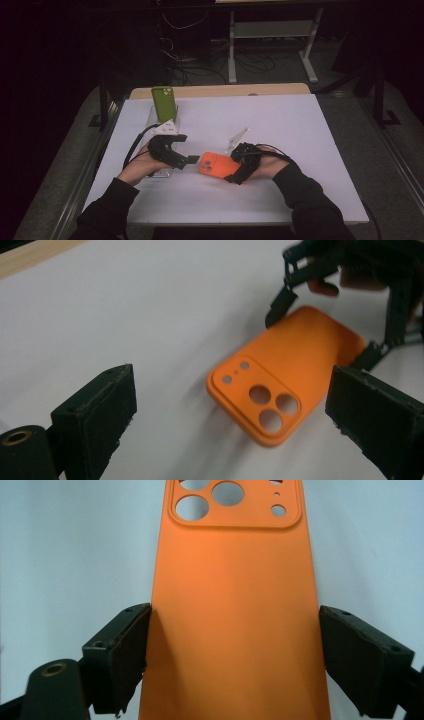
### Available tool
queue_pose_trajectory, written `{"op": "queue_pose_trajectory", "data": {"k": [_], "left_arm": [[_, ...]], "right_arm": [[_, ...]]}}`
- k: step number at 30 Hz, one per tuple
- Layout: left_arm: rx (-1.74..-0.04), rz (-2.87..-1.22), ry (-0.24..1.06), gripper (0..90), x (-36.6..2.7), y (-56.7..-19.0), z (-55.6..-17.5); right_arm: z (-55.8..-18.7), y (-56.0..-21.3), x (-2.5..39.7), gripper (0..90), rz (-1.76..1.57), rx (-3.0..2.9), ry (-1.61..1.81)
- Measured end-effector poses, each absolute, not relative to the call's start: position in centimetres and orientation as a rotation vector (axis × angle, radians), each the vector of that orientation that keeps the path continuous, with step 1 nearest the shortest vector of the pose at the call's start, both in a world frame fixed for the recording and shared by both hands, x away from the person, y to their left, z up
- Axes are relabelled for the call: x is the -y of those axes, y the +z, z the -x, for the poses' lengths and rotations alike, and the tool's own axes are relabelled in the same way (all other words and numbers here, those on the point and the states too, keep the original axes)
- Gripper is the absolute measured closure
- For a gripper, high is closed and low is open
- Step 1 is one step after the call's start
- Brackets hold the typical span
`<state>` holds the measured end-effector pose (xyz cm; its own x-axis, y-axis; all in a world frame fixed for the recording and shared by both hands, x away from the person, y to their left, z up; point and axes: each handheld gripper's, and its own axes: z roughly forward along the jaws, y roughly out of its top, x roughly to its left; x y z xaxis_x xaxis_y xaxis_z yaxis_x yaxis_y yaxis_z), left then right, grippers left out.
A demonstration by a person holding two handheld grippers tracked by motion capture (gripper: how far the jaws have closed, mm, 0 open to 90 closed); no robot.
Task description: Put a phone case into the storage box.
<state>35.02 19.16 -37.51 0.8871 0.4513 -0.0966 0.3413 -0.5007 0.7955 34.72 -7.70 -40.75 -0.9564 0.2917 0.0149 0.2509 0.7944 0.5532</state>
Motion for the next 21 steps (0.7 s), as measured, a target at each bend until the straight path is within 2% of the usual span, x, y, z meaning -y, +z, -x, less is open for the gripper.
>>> {"op": "queue_pose_trajectory", "data": {"k": [3,12,21], "left_arm": [[-0.488,-2.187,0.162,5.5,-18.2,-37.5,-34.8],[-0.264,-2.32,0.073,5.4,-14.1,-37.8,-34.2],[-0.126,-2.363,0.003,5.6,-12.3,-38.4,-34.1]], "right_arm": [[-34.8,-40.4,8.9,15.4,-0.422,-2.919,0.877],[-34.7,-39.8,10.4,15.4,-0.346,-2.961,0.891],[-34.2,-39.2,10.4,15.4,-0.263,-2.989,0.917]]}}
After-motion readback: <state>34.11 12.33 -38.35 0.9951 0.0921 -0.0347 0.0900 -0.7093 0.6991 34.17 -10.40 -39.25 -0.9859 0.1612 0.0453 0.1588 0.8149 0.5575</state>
